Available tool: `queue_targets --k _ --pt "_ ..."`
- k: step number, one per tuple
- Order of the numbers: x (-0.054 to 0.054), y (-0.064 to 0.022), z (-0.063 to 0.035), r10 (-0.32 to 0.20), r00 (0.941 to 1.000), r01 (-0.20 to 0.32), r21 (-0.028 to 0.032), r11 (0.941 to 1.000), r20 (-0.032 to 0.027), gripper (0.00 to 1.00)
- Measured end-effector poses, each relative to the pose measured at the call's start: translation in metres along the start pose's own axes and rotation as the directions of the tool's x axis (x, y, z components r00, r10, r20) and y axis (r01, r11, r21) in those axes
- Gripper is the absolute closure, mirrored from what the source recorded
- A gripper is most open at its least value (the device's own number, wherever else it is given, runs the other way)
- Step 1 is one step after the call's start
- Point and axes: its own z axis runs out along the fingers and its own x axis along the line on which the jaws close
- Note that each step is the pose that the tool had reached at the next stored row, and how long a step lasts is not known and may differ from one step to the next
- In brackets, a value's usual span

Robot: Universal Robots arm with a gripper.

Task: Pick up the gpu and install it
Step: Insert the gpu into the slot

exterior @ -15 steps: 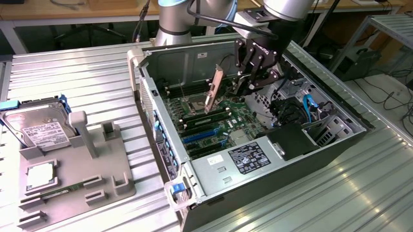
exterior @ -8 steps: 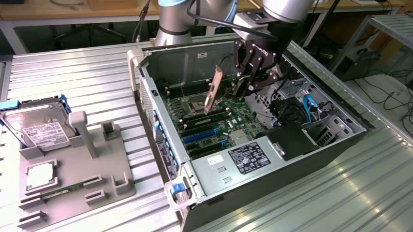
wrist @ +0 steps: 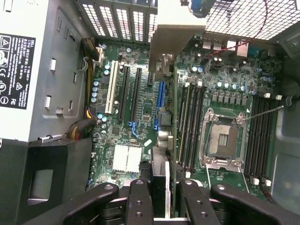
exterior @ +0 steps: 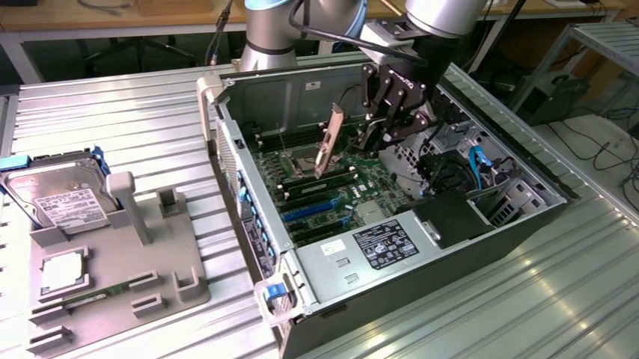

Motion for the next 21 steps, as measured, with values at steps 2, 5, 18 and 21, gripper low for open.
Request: queue_targets --k 2,5,18,21 --pt "0.0 -0.0002 0.0017 0.0 1.0 0.0 -0.0027 1.0 0.0003 0.72" --pt "0.0 -0.0005 0.0048 0.0 1.0 0.0 -0.0065 1.0 0.0009 0.72" --pt "0.001 -0.0019 0.0178 0.009 0.9999 -0.009 -0.0263 0.9996 0.0045 0.72" --pt "0.001 -0.0022 0.0213 0.012 0.9999 -0.012 -0.0236 0.9997 0.0045 0.72"
